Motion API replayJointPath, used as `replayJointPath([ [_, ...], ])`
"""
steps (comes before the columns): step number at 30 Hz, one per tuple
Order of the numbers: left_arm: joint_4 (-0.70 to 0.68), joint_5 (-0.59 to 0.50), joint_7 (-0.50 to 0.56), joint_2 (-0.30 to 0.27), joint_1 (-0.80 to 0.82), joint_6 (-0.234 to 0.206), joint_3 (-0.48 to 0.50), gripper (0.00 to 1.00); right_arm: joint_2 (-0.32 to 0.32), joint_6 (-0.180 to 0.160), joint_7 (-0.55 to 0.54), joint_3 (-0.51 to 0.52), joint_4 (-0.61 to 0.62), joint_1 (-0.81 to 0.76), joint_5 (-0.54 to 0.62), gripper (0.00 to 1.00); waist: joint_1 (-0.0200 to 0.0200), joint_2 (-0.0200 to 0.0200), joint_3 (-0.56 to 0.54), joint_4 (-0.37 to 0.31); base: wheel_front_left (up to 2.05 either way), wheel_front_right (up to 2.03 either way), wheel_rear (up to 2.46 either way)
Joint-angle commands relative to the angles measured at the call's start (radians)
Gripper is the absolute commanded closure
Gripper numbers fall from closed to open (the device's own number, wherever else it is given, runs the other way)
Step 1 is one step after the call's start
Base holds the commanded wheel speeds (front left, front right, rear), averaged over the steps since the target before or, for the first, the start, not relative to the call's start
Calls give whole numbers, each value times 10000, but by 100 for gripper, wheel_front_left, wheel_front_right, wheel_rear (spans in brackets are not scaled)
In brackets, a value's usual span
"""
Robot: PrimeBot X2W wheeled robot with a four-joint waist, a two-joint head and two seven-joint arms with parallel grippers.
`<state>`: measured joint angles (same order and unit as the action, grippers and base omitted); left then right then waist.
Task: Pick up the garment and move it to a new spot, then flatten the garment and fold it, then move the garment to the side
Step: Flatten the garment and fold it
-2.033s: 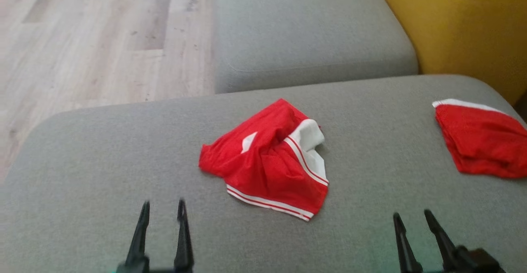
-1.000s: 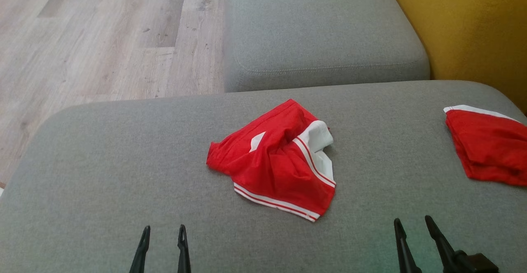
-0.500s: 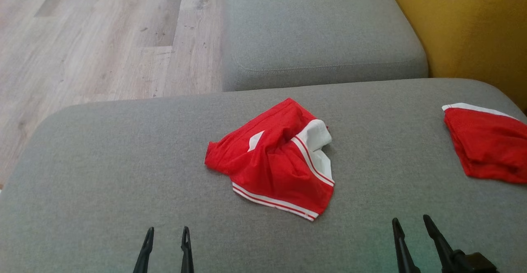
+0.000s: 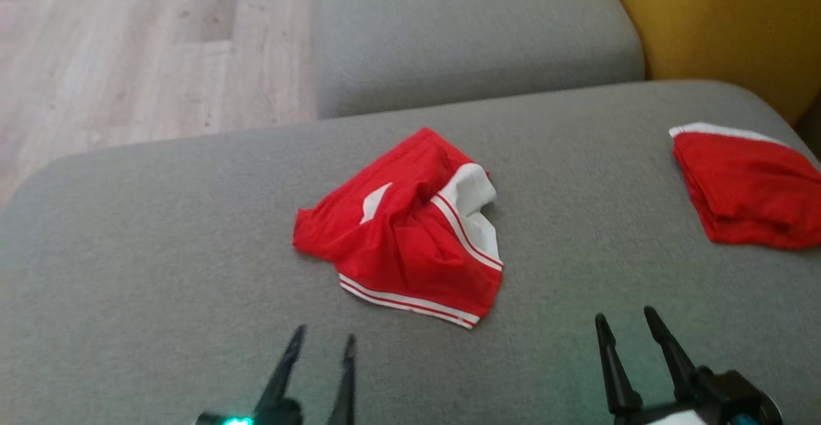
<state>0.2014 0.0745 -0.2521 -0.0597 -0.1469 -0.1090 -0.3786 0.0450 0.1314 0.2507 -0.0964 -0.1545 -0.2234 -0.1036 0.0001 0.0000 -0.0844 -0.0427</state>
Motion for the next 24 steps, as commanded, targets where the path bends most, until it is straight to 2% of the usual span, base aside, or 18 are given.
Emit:
replayJointPath([
  [1, -155, 43, -97, 94, 645, 30, 156, 0, 145, -7, 111, -278, 365, 592, 119, 0, -1, 0, 208, -197, 0, 0, 0],
  [14, 3398, 183, -97, 95, 3627, 1451, -2680, 0, 457, -7, 111, -756, 518, 1190, 93, 0, -1, 0, 1354, -1398, 0, 0, 0],
  [24, 5104, 669, -97, 95, 5317, 1288, -3707, 0, 498, -7, 111, -1044, 646, 1721, 96, 0, -1, 0, 2244, -2041, 0, 0, 0],
])
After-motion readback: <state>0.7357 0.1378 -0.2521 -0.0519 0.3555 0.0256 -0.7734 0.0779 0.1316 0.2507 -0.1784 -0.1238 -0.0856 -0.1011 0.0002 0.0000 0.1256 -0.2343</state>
